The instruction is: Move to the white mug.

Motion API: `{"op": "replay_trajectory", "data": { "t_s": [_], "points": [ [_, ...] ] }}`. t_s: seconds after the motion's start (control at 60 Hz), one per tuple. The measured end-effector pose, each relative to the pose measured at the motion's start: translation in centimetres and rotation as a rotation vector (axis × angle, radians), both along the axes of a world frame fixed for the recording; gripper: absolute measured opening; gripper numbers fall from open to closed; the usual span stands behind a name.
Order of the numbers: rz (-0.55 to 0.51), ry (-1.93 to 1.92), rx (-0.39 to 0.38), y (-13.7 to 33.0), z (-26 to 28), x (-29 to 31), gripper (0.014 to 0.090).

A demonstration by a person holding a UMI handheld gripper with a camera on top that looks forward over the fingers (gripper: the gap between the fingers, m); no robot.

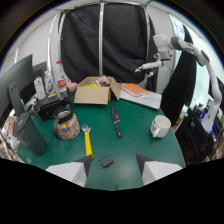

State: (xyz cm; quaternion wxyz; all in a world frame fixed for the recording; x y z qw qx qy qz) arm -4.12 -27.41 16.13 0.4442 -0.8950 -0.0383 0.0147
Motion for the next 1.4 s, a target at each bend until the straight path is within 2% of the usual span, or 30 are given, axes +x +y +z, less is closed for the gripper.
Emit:
{"op": "replay_trajectory", "data": {
  "t_s": [0.233, 0.433, 0.55, 0.683, 0.967, 1.4],
  "points": [
    [-0.037, -0.016, -0.027, -2.9, -1.6, 3.8, 0.0847],
    [-0.065, -0.059, -0.061, -3.1, -3.5, 10.5, 0.0847],
    [-0.080, -0.082, -0.051, -1.0, -3.9, 14.9, 0.0846],
    [-0.077, -0.111, -0.015, 3.7, -4.8, 18.9, 0.0852],
    [-0.058, -0.068, 0.004, 12.2, -8.3, 21.2, 0.0847],
    [-0.039, -0.059, -0.008, 14.6, -9.9, 21.8, 0.0849]
  ]
}}
